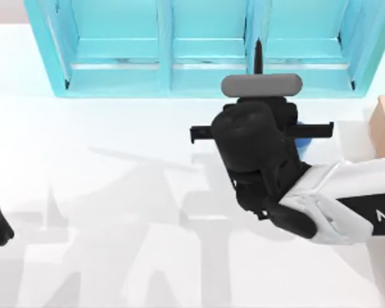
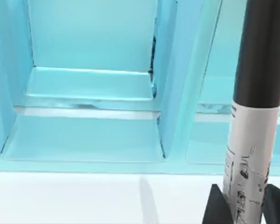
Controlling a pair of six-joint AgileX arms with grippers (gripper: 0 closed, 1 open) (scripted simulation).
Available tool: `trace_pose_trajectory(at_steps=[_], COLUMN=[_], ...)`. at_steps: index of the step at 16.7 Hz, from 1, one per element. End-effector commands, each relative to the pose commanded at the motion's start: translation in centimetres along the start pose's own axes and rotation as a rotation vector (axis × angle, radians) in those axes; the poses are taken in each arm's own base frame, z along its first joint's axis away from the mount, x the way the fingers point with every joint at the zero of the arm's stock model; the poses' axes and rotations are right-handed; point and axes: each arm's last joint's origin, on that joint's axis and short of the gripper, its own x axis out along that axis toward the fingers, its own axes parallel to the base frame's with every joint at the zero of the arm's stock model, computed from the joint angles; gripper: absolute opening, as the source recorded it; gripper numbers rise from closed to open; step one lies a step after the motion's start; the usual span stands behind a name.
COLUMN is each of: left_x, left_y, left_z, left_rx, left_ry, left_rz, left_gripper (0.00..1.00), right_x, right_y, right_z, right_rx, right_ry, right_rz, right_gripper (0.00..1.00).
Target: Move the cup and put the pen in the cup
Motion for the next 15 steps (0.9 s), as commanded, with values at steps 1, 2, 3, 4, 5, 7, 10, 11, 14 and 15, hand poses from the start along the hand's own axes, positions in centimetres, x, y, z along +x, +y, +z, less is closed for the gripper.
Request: trace_pose_trajectory(at_steps=[1,2,3,4,5,7,10,11,14,15], left_x=[0.0,0.0,0.0,0.0,0.0,0.0,0.0,0.0,0.0,0.0], left_y=[0.0,0.0,0.0,0.0,0.0,0.0,0.0,0.0,0.0,0.0], left_z=[0.0,0.0,0.0,0.0,0.0,0.0,0.0,0.0,0.0,0.0], left_rx=[0.0,0.0,0.0,0.0,0.0,0.0,0.0,0.0,0.0,0.0], left_ry=[0.0,0.0,0.0,0.0,0.0,0.0,0.0,0.0,0.0,0.0], left_rz=[0.0,0.0,0.0,0.0,0.0,0.0,0.0,0.0,0.0,0.0], left_gripper=[1.0,1.0,1.0,1.0,1.0,1.0,1.0,1.0,1.0,1.0], right_x=[-0.5,-1.1,-1.6,-2.1,-2.6,-3.5,-4.3,-4.4,-4.4,-4.4], right_y=[-0.5,-1.0,-1.5,-2.0,-2.4,-3.1,-3.8,-3.9,-3.9,-3.9], right_z=[0.1,0.3,0.6,1.0,1.4,2.3,3.2,3.3,3.3,3.3], right_rx=[-0.006,-0.007,-0.001,0.01,0.026,0.065,0.106,0.11,0.11,0.11], right_ry=[-0.043,-0.082,-0.119,-0.153,-0.184,-0.236,-0.279,-0.283,-0.283,-0.283], right_rz=[-0.028,-0.056,-0.081,-0.104,-0.124,-0.155,-0.18,-0.182,-0.183,-0.183], right_gripper=[0.0,0.0,0.0,0.0,0.0,0.0,0.0,0.0,0.0,0.0])
